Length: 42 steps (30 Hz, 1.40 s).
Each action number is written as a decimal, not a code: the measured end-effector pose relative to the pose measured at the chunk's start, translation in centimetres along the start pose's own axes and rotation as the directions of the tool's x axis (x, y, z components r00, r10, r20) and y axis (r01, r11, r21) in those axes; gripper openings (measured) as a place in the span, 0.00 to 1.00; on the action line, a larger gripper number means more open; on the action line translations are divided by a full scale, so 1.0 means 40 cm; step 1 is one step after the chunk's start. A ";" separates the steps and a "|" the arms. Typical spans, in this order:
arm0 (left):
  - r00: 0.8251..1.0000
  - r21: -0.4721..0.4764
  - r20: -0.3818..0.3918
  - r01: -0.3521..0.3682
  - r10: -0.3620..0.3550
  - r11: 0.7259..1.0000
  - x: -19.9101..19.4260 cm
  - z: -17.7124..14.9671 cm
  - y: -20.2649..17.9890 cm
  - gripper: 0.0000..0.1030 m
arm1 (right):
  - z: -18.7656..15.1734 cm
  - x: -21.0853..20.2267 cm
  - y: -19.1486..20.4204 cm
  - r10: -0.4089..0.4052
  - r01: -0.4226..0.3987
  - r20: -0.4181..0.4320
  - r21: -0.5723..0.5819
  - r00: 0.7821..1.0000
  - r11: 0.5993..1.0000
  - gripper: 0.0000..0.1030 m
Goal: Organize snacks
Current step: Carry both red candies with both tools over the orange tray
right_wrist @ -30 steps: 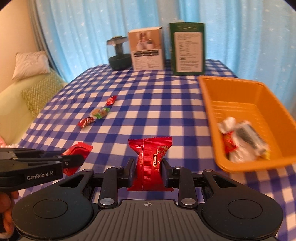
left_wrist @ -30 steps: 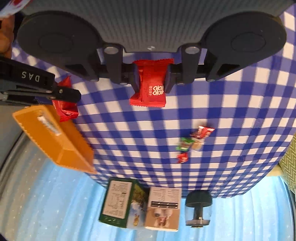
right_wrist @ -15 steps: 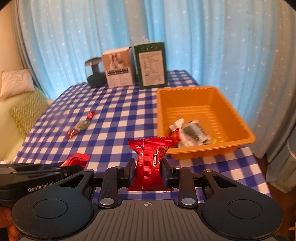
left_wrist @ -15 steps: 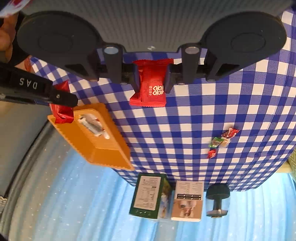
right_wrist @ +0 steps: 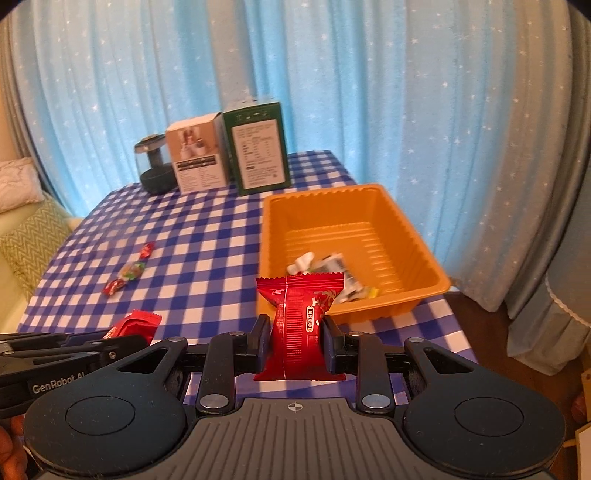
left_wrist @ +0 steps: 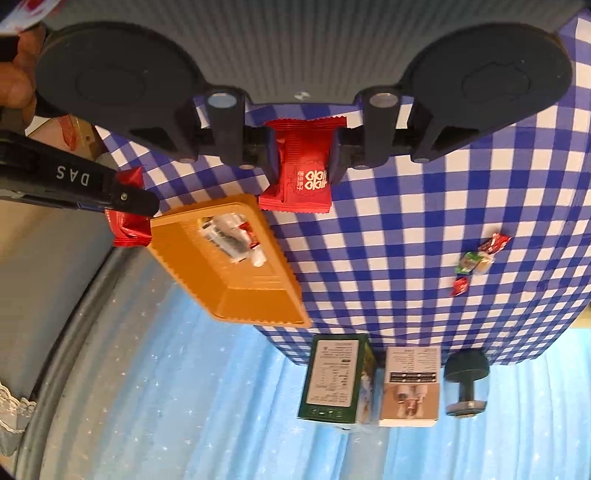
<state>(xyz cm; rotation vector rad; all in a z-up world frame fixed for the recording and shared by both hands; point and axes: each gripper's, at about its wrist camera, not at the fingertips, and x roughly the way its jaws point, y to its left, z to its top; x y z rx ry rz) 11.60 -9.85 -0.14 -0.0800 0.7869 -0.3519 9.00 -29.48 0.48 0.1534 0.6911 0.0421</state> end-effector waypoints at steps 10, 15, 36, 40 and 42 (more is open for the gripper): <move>0.998 0.059 -0.005 0.061 -0.061 0.996 0.035 0.055 -0.075 0.23 | 0.026 -0.018 -0.069 -0.058 0.057 0.018 0.050 0.998 0.997 0.29; 0.998 0.069 0.006 0.069 -0.070 0.995 0.057 0.084 -0.108 0.23 | 0.050 -0.010 -0.114 -0.074 0.072 0.025 0.070 0.997 0.995 0.29; 0.997 0.086 -0.025 0.079 -0.078 0.993 0.213 0.179 -0.181 0.23 | 0.143 0.116 -0.201 -0.041 0.041 0.008 0.061 0.999 0.997 0.29; 0.996 0.090 -0.035 0.081 -0.078 0.993 0.242 0.196 -0.181 0.23 | 0.153 0.138 -0.210 -0.038 0.037 0.004 0.049 0.999 0.998 0.29; 0.996 0.093 -0.038 0.082 -0.079 0.992 0.256 0.206 -0.182 0.23 | 0.161 0.152 -0.213 -0.034 0.033 0.002 0.041 0.999 0.999 0.29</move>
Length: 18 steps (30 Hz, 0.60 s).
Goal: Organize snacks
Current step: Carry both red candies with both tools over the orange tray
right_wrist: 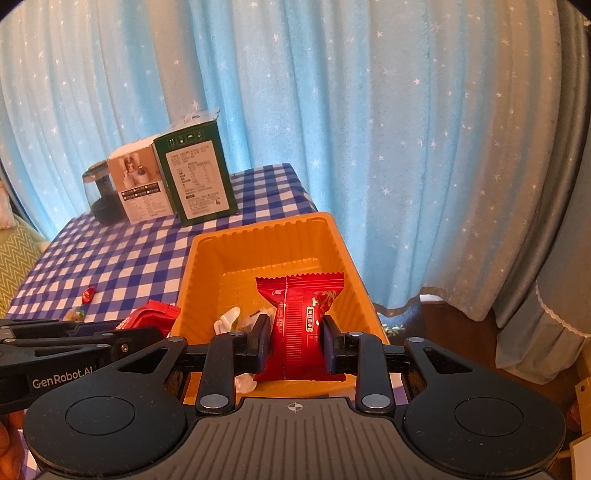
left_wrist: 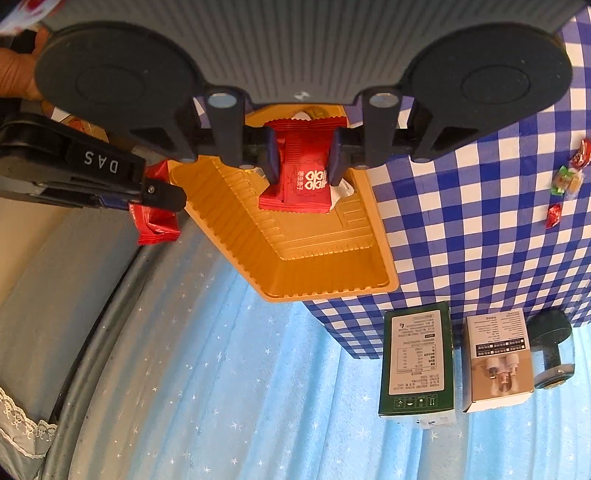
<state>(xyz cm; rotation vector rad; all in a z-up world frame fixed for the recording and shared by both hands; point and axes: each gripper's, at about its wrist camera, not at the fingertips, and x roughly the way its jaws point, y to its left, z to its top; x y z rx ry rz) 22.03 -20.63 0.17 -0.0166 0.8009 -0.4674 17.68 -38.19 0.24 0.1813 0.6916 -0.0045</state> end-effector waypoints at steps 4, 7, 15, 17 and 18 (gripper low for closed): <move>1.000 0.007 -0.005 -0.003 0.003 1.000 0.025 0.015 0.004 0.23 | 0.014 0.030 -0.005 0.004 -0.004 -0.006 -0.009 1.000 1.000 0.29; 1.000 0.007 -0.013 -0.001 0.001 1.000 0.045 0.025 0.008 0.23 | 0.020 0.053 -0.011 0.007 -0.008 -0.016 -0.012 1.000 1.000 0.29; 0.999 0.012 -0.032 0.002 -0.001 1.000 0.100 0.035 0.008 0.23 | 0.025 0.102 -0.030 0.015 -0.015 -0.042 0.003 0.999 1.000 0.29; 0.999 0.013 -0.036 0.004 -0.004 1.000 0.112 0.036 0.007 0.23 | 0.024 0.109 -0.033 0.014 -0.013 -0.047 0.005 0.999 1.000 0.29; 0.999 0.013 -0.038 0.004 -0.004 1.000 0.117 0.036 0.006 0.23 | 0.024 0.113 -0.035 0.014 -0.014 -0.049 0.007 0.999 1.000 0.29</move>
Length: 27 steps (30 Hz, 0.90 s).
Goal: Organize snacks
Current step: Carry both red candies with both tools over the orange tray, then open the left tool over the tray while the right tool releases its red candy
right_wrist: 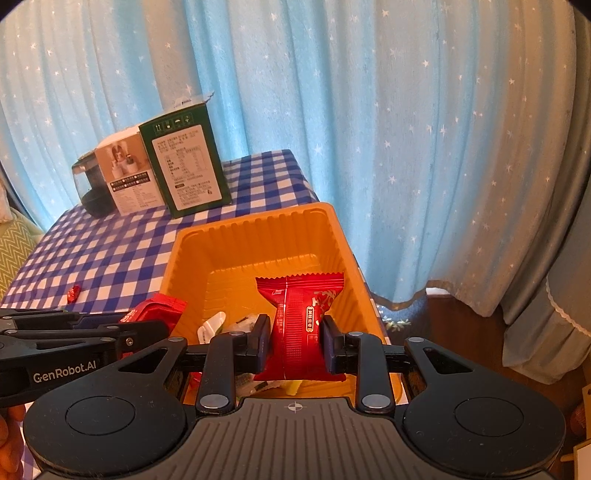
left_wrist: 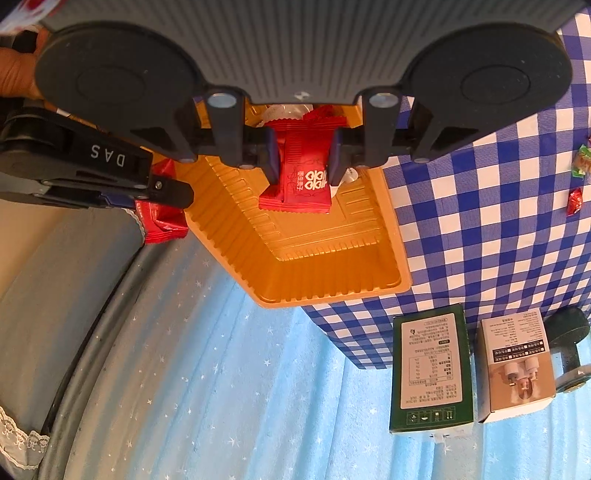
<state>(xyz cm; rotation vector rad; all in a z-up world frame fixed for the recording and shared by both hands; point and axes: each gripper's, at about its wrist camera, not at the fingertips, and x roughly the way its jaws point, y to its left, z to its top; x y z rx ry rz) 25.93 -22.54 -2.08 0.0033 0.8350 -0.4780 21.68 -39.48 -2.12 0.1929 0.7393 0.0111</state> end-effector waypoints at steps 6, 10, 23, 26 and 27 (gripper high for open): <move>1.000 0.002 -0.010 0.003 -0.003 1.000 0.027 0.003 -0.004 0.23 | 0.004 0.017 -0.009 -0.004 0.004 -0.009 0.004 1.000 1.000 0.29; 1.000 0.007 -0.013 0.002 -0.002 1.000 0.041 0.007 -0.009 0.23 | 0.008 0.023 -0.010 -0.006 0.006 -0.010 0.011 1.000 1.000 0.29; 1.000 -0.019 -0.014 -0.009 0.009 1.000 0.049 -0.009 0.030 0.32 | 0.007 0.017 -0.012 -0.006 0.006 -0.013 0.022 1.000 1.000 0.29; 1.000 -0.038 -0.008 -0.023 0.022 0.999 0.033 -0.019 0.051 0.32 | 0.005 0.014 -0.009 0.002 -0.001 -0.018 0.024 1.000 1.000 0.29; 1.000 -0.041 -0.006 -0.025 0.025 0.999 0.027 -0.021 0.055 0.32 | 0.005 0.013 -0.006 0.005 -0.004 -0.020 0.024 1.000 1.000 0.29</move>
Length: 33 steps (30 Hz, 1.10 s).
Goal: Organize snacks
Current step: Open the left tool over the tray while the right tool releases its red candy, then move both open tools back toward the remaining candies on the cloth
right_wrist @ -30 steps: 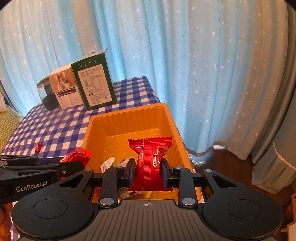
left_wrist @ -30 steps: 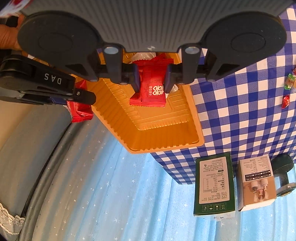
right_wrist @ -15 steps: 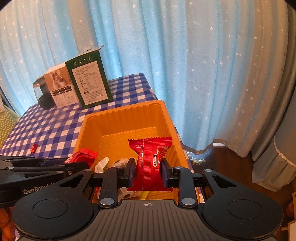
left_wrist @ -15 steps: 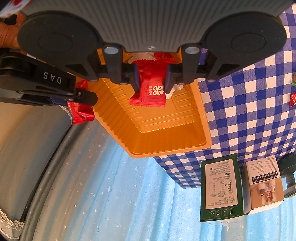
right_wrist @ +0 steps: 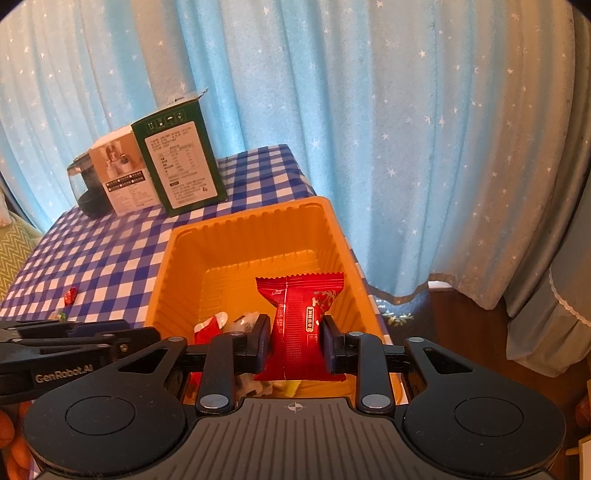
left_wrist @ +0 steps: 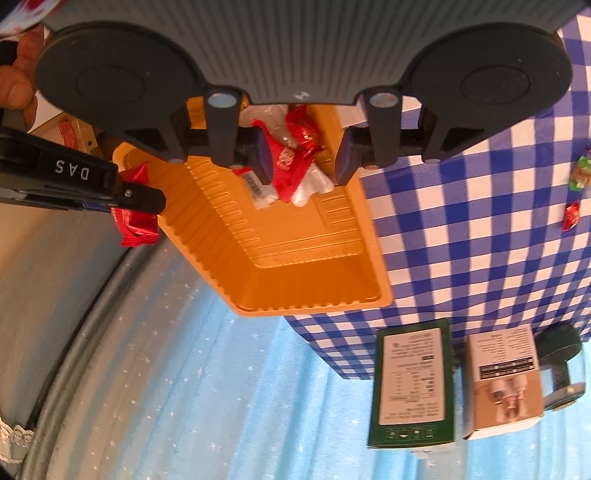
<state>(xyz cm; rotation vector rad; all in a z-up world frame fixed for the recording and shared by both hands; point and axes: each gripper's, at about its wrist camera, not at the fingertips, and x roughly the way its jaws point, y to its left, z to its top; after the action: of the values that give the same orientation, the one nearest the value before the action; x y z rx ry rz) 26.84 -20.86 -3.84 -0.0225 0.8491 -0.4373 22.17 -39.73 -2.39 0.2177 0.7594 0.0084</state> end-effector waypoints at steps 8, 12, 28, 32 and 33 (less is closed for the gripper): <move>1.000 -0.021 0.025 -0.013 0.013 1.000 -0.043 -0.011 0.025 0.32 | 0.005 0.002 0.014 0.016 -0.016 -0.007 0.000 1.000 1.000 0.29; 0.999 -0.028 0.034 -0.020 0.021 0.999 -0.062 -0.013 0.033 0.33 | 0.016 0.013 0.002 0.060 -0.060 -0.001 0.045 0.998 0.997 0.30; 0.998 -0.069 0.033 -0.045 0.047 0.997 -0.172 -0.107 0.077 0.44 | -0.023 -0.103 0.018 0.075 -0.075 0.005 0.121 0.997 0.990 0.62; 0.998 -0.066 0.038 -0.057 0.059 0.996 -0.217 -0.129 0.084 0.46 | -0.044 -0.141 0.056 0.083 -0.083 0.002 0.111 0.997 0.990 0.62; 0.997 -0.066 0.041 -0.062 0.064 0.996 -0.229 -0.134 0.086 0.48 | -0.050 -0.150 0.065 0.087 -0.087 0.000 0.109 0.996 0.990 0.62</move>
<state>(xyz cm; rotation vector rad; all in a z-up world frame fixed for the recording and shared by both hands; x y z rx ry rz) 18.88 -13.40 -1.48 -0.0642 0.8194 -0.3489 16.64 -37.30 0.82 0.3550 0.7549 0.0500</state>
